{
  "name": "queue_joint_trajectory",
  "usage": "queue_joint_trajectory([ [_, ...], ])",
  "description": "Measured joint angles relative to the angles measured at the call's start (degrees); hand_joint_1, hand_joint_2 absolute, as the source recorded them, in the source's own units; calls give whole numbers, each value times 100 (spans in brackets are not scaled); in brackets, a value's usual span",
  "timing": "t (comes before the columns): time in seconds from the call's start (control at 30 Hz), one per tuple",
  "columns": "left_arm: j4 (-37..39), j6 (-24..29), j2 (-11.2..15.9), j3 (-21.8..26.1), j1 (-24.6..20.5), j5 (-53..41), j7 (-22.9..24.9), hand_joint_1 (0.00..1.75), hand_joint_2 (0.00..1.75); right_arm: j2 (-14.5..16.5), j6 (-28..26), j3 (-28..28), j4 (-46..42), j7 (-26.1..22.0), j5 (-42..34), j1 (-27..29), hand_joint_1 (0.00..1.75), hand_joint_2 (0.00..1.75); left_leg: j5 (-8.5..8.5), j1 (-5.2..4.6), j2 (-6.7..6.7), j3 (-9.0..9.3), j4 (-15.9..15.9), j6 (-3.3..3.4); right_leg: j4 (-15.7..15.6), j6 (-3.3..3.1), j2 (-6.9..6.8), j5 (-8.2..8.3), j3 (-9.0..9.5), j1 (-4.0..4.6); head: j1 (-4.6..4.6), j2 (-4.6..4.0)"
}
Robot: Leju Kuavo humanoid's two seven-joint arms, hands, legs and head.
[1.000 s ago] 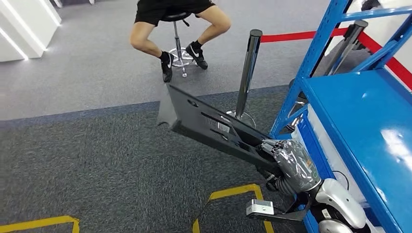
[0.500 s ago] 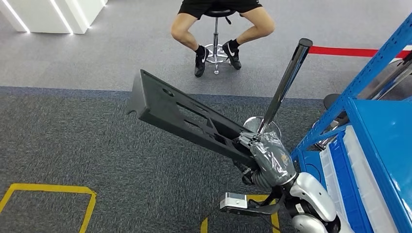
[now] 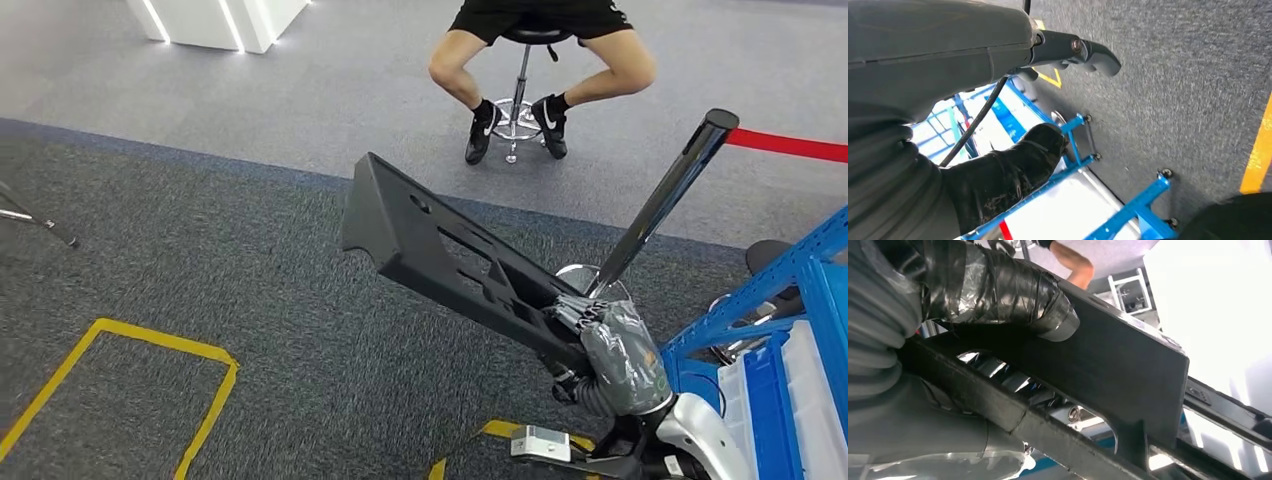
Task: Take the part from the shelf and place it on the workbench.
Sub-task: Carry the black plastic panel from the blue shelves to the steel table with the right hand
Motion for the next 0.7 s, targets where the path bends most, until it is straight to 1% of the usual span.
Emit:
queue_joint_trajectory([
  [0.03, 0, -8, 12, 1, -16, 24, 19, 0, 175, -40, 2, -63, -29, -10, -10, 45, 175, 175, -151, -5, 231, -131, 292, -19, -18, -27, -86, -1, 25, 15, -4, 0],
  [0.07, -1, -17, 20, 1, -34, 45, 43, 0, 175, -77, 7, -117, -51, -22, -24, 96, 175, 175, -320, -4, 406, -314, 662, -39, -25, -51, -171, -10, 42, 33, -8, 0],
  [0.1, -1, -23, 25, 2, -49, 61, 64, 0, 175, -113, 16, -163, -72, -36, -38, 148, 175, 175, -451, 7, 493, -496, 1013, -52, -26, -63, -262, -22, 52, 51, -8, 0],
  [0.13, -2, -31, 25, 2, -55, 74, 85, 0, 175, -139, 26, -202, -87, -57, -56, 196, 175, 175, -500, 17, 533, -615, 1236, -57, -24, -70, -350, -36, 62, 63, -8, 0],
  [0.17, -2, -38, 22, 2, -57, 85, 100, 0, 175, -165, 38, -240, -102, -78, -77, 236, 175, 175, -445, 22, 551, -632, 1255, -55, -23, -71, -434, -51, 75, 70, -8, 0],
  [0.2, -2, -44, 19, 2, -57, 99, 114, 0, 175, -192, 55, -280, -121, -96, -106, 262, 175, 175, -301, 22, 577, -533, 1058, -44, -22, -67, -511, -68, 93, 75, -8, 0],
  [0.23, -2, -52, 18, 2, -55, 113, 136, 0, 175, -215, 78, -327, -143, -112, -144, 275, 175, 175, -104, 17, 640, -339, 691, -23, -23, -59, -583, -86, 117, 77, -8, 0],
  [0.27, -2, -62, 20, 2, -56, 123, 164, 0, 175, -244, 111, -383, -167, -128, -185, 281, 175, 175, 35, -14, 764, -134, 301, 2, -23, -45, -651, -107, 143, 88, -8, 0],
  [0.3, -2, -75, 25, 2, -58, 129, 201, 0, 175, -272, 155, -446, -191, -147, -225, 281, 175, 175, 132, -48, 861, 27, -12, 38, -23, -22, -713, -128, 163, 98, -8, 0],
  [0.33, -2, -87, 31, 2, -60, 131, 241, 0, 175, -295, 204, -507, -211, -170, -256, 278, 175, 175, 168, -83, 925, 118, -203, 71, -26, 2, -774, -145, 178, 106, -8, 0],
  [0.37, -2, -96, 38, 2, -56, 131, 274, 0, 175, -311, 248, -556, -223, -189, -276, 274, 175, 175, 154, -118, 928, 133, -266, 102, -35, 31, -834, -156, 188, 112, -8, 0],
  [0.4, -2, -103, 45, 2, -50, 131, 301, 0, 175, -322, 285, -595, -231, -200, -290, 267, 175, 175, 170, -130, 852, 124, -289, 135, -48, 60, -893, -163, 200, 112, -8, 0],
  [0.43, -2, -107, 52, 2, -42, 133, 319, 0, 175, -331, 313, -628, -238, -204, -300, 259, 175, 175, 189, -117, 779, 139, -328, 169, -53, 92, -917, -180, 211, 101, -8, 0],
  [0.47, -2, -115, 57, 2, -36, 135, 331, 0, 175, -337, 330, -658, -244, -204, -311, 249, 175, 175, 211, -106, 709, 166, -377, 208, -6, 117, -839, -228, 210, 89, -7, 0],
  [0.5, -2, -124, 59, 2, -35, 136, 339, 0, 175, -348, 342, -693, -254, -205, -326, 237, 175, 175, 234, -92, 647, 199, -426, 246, 143, 131, -690, -330, 160, 78, -7, 0],
  [0.53, -2, -133, 58, 2, -40, 138, 345, 0, 175, -362, 350, -724, -266, -206, -338, 228, 175, 175, 251, -77, 584, 232, -461, 279, 415, 139, -499, -484, 43, 64, -5, 0],
  [0.57, -2, -142, 57, 2, -47, 138, 349, 0, 175, -375, 356, -747, -273, -206, -346, 224, 175, 175, 253, -84, 522, 242, -470, 297, 782, 138, -322, -660, -132, 61, -4, 0],
  [0.6, -2, -148, 57, 2, -53, 139, 352, 0, 175, -388, 362, -763, -279, -206, -351, 225, 175, 175, 252, -86, 457, 244, -466, 310, 1164, 141, -229, -812, -337, 59, -5, 0],
  [0.63, -2, -153, 57, 2, -58, 139, 354, 0, 175, -397, 367, -768, -280, -205, -352, 230, 175, 175, 247, -86, 379, 244, -457, 313, 1444, 148, -192, -878, -504, 59, -4, 0],
  [0.67, -2, -156, 57, 2, -60, 140, 355, 0, 175, -402, 370, -771, -280, -204, -352, 235, 175, 175, 239, -83, 297, 246, -441, 312, 1531, 156, -180, -828, -585, 55, -4, 0],
  [0.7, -2, -159, 57, 2, -61, 140, 355, 0, 175, -408, 370, -775, -280, -204, -353, 237, 175, 175, 225, -77, 210, 249, -418, 305, 1394, 164, -169, -664, -556, 46, -4, 0],
])
